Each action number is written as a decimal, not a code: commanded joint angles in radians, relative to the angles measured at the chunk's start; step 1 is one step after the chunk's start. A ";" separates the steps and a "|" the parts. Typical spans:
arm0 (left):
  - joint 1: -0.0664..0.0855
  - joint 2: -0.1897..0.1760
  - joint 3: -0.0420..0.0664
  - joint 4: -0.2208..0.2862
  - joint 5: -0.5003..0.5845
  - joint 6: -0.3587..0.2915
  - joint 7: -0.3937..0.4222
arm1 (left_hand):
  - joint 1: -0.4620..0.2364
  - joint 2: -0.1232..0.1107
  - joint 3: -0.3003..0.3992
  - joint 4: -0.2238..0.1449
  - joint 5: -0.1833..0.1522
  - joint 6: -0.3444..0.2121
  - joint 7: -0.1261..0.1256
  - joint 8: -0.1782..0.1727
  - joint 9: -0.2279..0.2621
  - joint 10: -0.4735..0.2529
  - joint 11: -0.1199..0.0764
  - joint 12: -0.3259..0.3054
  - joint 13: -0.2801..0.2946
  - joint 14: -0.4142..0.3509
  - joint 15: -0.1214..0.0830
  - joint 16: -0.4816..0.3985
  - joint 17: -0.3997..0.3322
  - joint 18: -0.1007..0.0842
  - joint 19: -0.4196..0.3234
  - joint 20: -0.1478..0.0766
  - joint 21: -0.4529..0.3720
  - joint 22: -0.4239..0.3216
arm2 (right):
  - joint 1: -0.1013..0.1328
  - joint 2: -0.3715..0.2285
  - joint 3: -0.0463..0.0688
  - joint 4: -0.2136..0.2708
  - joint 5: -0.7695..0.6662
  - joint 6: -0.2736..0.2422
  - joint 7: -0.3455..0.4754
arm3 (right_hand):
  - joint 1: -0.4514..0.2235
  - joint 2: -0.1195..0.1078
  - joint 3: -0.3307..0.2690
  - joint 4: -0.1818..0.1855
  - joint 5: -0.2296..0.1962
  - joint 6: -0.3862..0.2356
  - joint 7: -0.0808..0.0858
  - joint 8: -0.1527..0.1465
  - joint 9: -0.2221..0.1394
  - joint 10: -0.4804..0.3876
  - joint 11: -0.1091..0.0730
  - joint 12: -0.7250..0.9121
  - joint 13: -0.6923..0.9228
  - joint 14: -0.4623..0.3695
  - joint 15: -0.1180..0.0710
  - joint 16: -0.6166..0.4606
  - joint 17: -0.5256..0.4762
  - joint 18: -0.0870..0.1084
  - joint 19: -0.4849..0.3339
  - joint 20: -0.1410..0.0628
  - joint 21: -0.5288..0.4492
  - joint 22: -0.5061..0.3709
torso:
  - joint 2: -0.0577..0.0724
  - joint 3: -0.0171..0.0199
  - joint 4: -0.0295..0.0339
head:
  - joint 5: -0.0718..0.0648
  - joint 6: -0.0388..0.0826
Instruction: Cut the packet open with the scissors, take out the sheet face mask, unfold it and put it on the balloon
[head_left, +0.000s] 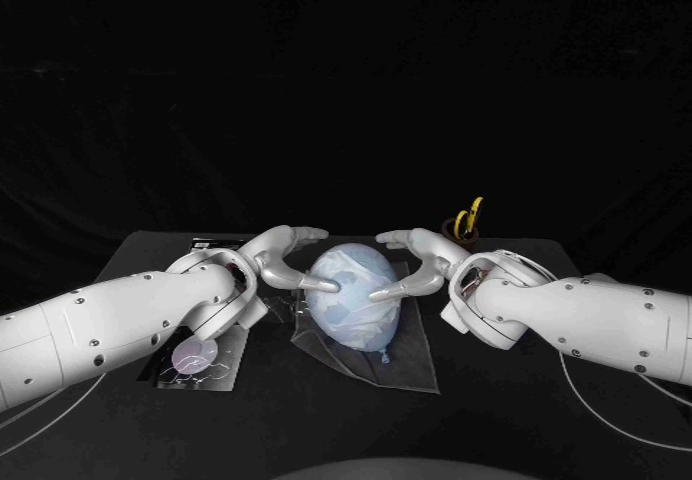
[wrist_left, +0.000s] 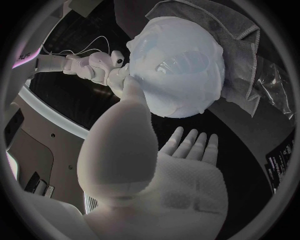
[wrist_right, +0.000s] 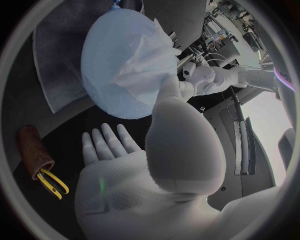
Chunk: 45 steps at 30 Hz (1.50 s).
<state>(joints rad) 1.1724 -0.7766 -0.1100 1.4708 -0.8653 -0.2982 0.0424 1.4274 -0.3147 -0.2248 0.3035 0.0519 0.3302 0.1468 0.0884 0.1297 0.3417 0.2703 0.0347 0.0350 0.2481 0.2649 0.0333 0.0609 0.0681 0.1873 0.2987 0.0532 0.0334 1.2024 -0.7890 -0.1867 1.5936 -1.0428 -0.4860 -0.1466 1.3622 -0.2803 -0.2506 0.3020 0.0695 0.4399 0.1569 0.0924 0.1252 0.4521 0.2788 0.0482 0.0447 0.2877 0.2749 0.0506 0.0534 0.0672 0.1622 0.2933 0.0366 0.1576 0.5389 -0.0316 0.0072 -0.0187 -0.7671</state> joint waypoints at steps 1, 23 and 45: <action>0.000 0.002 0.001 0.009 -0.045 0.012 -0.030 | -0.002 0.000 -0.004 -0.001 0.000 0.015 0.147 0.003 0.006 0.012 0.000 0.002 0.003 0.014 -0.002 0.004 0.004 -0.010 -0.002 -0.003 -0.003 -0.001 | -0.001 -0.001 0.000 -0.004 -0.005 0.012 0.011 | 0.000 0.008 0.006 0.001 0.002 0.010 0.145 0.006 0.002 0.008 -0.003 0.002 0.001 0.006 -0.001 0.006 0.001 0.013 0.007 0.001 0.004 0.002 | -0.001 -0.0001 0.0007 | -0.002 -0.002; 0.000 0.008 0.001 0.006 -0.016 0.065 0.009 | 0.019 0.004 -0.001 -0.001 0.001 0.137 0.123 0.055 0.048 0.134 -0.022 0.026 0.015 0.124 -0.027 0.037 0.030 0.021 0.000 -0.007 -0.003 0.000 | 0.001 -0.008 0.001 -0.030 -0.005 0.015 0.011 | 0.006 0.019 0.017 0.001 -0.002 0.031 0.145 0.019 0.008 0.026 -0.004 0.002 0.002 0.013 -0.002 0.008 0.002 0.014 0.006 0.001 0.004 0.000 | 0.000 -0.0005 -0.0003 | -0.004 -0.011; 0.000 -0.025 0.004 -0.023 0.075 0.075 0.093 | 0.043 0.001 -0.001 -0.001 0.000 -0.007 -0.033 0.002 0.005 -0.018 -0.086 -0.001 0.000 -0.027 -0.050 -0.004 -0.004 -0.008 -0.011 -0.005 -0.006 -0.002 | 0.004 -0.002 0.002 -0.093 -0.006 0.027 0.007 | 0.017 0.036 0.036 0.000 -0.003 0.049 0.144 0.031 0.014 0.043 -0.005 0.001 0.003 0.026 -0.003 0.011 0.004 0.015 0.005 0.001 0.004 -0.001 | -0.001 -0.0010 0.0022 | -0.003 -0.018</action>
<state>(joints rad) 1.1720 -0.8021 -0.1074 1.4485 -0.8018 -0.2276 0.1014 1.4558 -0.3137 -0.2247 0.3035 0.0519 0.3247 0.1193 0.0948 0.1363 0.3297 0.1869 0.0378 0.0366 0.2296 0.2157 0.0346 0.0577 0.0682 0.1841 0.2948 0.0532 0.0329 1.2063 -0.7931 -0.1849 1.5076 -1.0413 -0.4784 -0.1429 1.3787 -0.2547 -0.2203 0.3021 0.0694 0.4824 0.1571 0.1196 0.1373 0.4878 0.2752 0.0482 0.0462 0.3059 0.2714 0.0581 0.0559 0.0672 0.1622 0.2933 0.0366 0.1580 0.5385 -0.0329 0.0092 -0.0244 -0.7834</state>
